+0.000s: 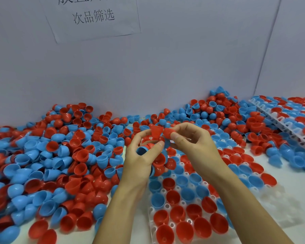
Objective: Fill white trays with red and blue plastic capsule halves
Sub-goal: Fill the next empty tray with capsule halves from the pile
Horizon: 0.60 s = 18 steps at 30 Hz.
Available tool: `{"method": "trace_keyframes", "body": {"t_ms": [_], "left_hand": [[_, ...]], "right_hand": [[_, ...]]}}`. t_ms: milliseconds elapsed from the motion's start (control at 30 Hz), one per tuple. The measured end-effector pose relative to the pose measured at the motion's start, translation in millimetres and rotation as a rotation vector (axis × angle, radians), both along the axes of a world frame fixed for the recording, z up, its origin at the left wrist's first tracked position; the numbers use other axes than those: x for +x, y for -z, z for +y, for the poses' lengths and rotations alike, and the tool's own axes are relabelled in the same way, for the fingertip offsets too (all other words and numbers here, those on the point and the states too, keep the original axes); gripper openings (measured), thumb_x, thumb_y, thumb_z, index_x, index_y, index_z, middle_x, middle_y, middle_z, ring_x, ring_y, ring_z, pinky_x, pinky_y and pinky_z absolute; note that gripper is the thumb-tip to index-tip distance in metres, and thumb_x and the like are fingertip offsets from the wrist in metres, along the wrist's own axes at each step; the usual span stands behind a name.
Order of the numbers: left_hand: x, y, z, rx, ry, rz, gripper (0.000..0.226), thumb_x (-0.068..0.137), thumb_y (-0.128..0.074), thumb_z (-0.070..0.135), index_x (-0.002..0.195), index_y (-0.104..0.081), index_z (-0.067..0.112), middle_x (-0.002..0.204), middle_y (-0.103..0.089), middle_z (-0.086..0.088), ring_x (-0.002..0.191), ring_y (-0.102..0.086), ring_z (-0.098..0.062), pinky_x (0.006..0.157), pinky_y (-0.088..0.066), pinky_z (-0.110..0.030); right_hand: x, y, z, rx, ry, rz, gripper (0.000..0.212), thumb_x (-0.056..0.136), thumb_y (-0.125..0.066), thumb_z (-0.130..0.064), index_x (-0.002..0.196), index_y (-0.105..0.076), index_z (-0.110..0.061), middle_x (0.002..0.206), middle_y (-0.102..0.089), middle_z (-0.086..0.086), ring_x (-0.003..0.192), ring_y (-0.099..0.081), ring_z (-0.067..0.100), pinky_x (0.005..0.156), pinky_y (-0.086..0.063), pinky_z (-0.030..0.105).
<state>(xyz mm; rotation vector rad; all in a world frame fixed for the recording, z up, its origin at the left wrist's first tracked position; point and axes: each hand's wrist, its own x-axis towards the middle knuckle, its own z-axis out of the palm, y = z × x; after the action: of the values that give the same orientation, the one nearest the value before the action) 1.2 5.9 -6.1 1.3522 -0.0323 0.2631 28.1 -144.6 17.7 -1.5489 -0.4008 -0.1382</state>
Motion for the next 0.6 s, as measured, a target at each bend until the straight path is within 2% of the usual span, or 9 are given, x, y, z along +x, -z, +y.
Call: {"method": "trace_keyframes", "body": {"t_ms": [100,167,233,333,367,433,467,533,600], "left_hand": [[0,-2,2,-0.035,0.067,0.016,0.023,0.086,-0.075,0.028,0.109,-0.075,0.028,0.109,-0.076,-0.005,0.102,-0.074,-0.025,0.077,-0.060,-0.036],[0,-2,3,0.015,0.045,-0.007,0.024,0.086,-0.074,0.032,0.109,-0.074,0.025,0.110,-0.076,-0.002,0.105,-0.072,-0.023,0.087,-0.059,-0.042],[-1,-3,3,0.117,-0.030,-0.066,0.018,0.087,-0.075,0.031,0.105,-0.073,0.028,0.105,-0.076,0.003,0.103,-0.072,-0.017,0.092,-0.057,-0.042],[-1,-4,2,0.329,-0.112,-0.197,0.017,0.088,-0.077,0.027,0.102,-0.071,0.035,0.095,-0.074,0.012,0.095,-0.071,-0.009,0.081,-0.057,-0.027],[-1,-4,2,0.405,-0.115,-0.236,0.019,0.088,-0.077,0.027,0.102,-0.070,0.038,0.094,-0.073,0.014,0.093,-0.071,-0.008,0.079,-0.057,-0.024],[-2,-4,1,0.564,-0.125,-0.312,0.024,0.088,-0.077,0.024,0.104,-0.069,0.040,0.096,-0.072,0.016,0.095,-0.069,-0.008,0.081,-0.057,-0.023],[-3,-5,1,0.636,-0.139,-0.349,0.027,0.088,-0.078,0.022,0.105,-0.069,0.040,0.099,-0.070,0.018,0.097,-0.068,-0.007,0.085,-0.056,-0.022],[-3,-5,2,0.717,-0.157,-0.395,0.035,0.086,-0.079,0.016,0.111,-0.070,0.039,0.099,-0.068,0.020,0.099,-0.066,-0.004,0.087,-0.054,-0.019],[-3,-6,8,0.672,-0.178,-0.380,0.043,0.086,-0.078,0.012,0.116,-0.067,0.041,0.098,-0.067,0.020,0.092,-0.067,-0.003,0.078,-0.056,-0.018]], "right_hand": [[-2,-1,0,-0.081,-0.079,-0.038,0.013,0.092,-0.064,-0.001,0.091,-0.072,-0.010,0.098,-0.076,-0.005,0.097,-0.072,0.009,0.082,-0.054,0.016],[-3,-2,0,-0.132,-0.065,-0.053,0.018,0.092,-0.063,0.002,0.091,-0.073,-0.012,0.096,-0.076,-0.008,0.097,-0.070,0.005,0.083,-0.053,0.014],[-3,-3,0,-0.218,-0.004,-0.075,0.018,0.093,-0.063,-0.003,0.090,-0.074,-0.016,0.096,-0.074,-0.006,0.097,-0.067,0.003,0.085,-0.052,0.015],[-5,-6,-2,-0.320,0.077,-0.080,0.021,0.096,-0.061,-0.027,0.085,-0.077,-0.021,0.096,-0.069,-0.007,0.096,-0.063,0.002,0.083,-0.047,0.013],[-6,-7,-2,-0.324,0.078,-0.067,0.027,0.096,-0.059,-0.036,0.083,-0.078,-0.021,0.093,-0.070,-0.005,0.092,-0.064,0.005,0.081,-0.047,0.015],[-7,-9,-3,-0.338,0.074,-0.040,0.030,0.092,-0.062,-0.045,0.078,-0.079,-0.024,0.078,-0.070,0.000,0.072,-0.062,0.013,0.069,-0.051,0.024],[-8,-10,-4,-0.339,0.069,-0.023,0.027,0.090,-0.065,-0.045,0.076,-0.079,-0.026,0.072,-0.069,0.001,0.064,-0.058,0.016,0.063,-0.050,0.025],[-8,-11,-4,-0.298,0.066,0.025,0.019,0.089,-0.070,-0.037,0.075,-0.078,-0.028,0.072,-0.073,-0.005,0.066,-0.063,0.011,0.062,-0.052,0.018],[-9,-12,-6,-0.214,0.087,0.069,0.021,0.090,-0.070,-0.031,0.071,-0.077,-0.030,0.073,-0.073,-0.013,0.071,-0.065,-0.001,0.065,-0.049,0.016]]}}
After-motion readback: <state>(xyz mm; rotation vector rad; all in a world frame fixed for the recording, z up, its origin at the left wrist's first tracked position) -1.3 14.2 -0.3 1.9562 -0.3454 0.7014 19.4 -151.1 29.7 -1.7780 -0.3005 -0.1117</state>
